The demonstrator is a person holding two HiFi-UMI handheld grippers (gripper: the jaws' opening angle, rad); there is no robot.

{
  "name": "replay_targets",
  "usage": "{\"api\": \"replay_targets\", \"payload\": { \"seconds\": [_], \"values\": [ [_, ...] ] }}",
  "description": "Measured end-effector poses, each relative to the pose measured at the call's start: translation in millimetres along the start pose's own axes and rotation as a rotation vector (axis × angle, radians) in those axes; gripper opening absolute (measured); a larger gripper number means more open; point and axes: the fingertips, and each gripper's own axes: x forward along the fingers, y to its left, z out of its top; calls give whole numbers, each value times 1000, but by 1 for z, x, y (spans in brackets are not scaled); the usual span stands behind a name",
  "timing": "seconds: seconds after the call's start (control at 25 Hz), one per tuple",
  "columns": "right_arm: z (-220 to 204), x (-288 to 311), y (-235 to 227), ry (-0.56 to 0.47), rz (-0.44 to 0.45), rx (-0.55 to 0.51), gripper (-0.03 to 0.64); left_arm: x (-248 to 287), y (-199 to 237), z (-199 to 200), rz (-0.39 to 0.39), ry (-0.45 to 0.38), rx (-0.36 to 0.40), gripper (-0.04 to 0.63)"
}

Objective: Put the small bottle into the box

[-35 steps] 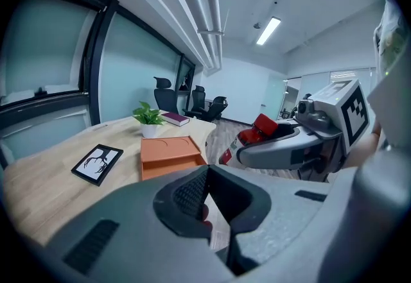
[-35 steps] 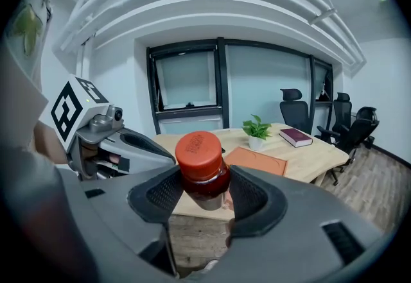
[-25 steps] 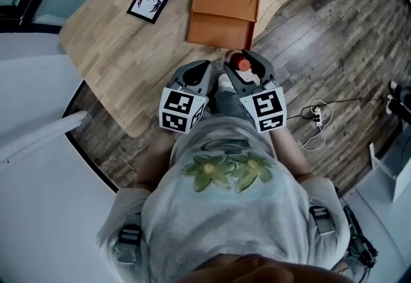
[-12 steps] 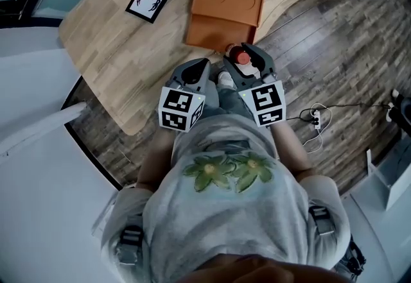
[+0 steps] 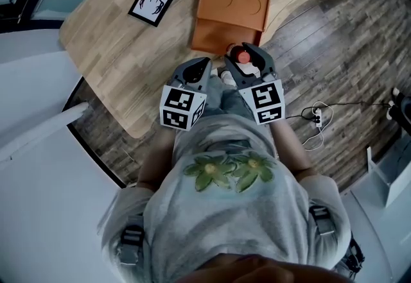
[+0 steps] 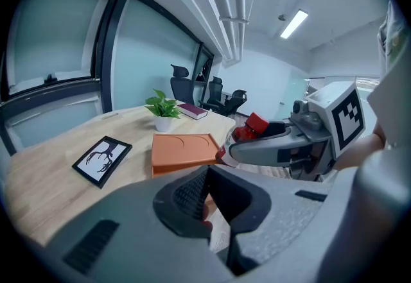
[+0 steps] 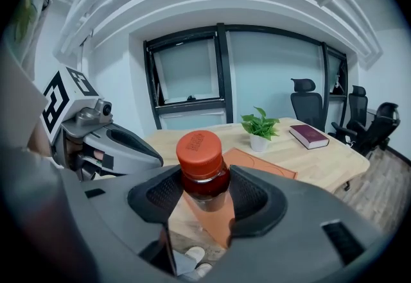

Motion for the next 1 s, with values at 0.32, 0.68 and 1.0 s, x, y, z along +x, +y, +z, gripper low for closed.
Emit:
{"api": "replay_targets", "payload": {
  "seconds": [0.32,0.68,1.0],
  "values": [
    [0,22,-3,33,-8,-4,224,3,16,7,-20,5,-5,8],
    [0,45,-5,63,-10,-7,224,11,32,6,-47,12,-25,8],
    [2,60,0,78,-2,-21,224,16,45,1,-66,33,-31,8]
  ]
}}
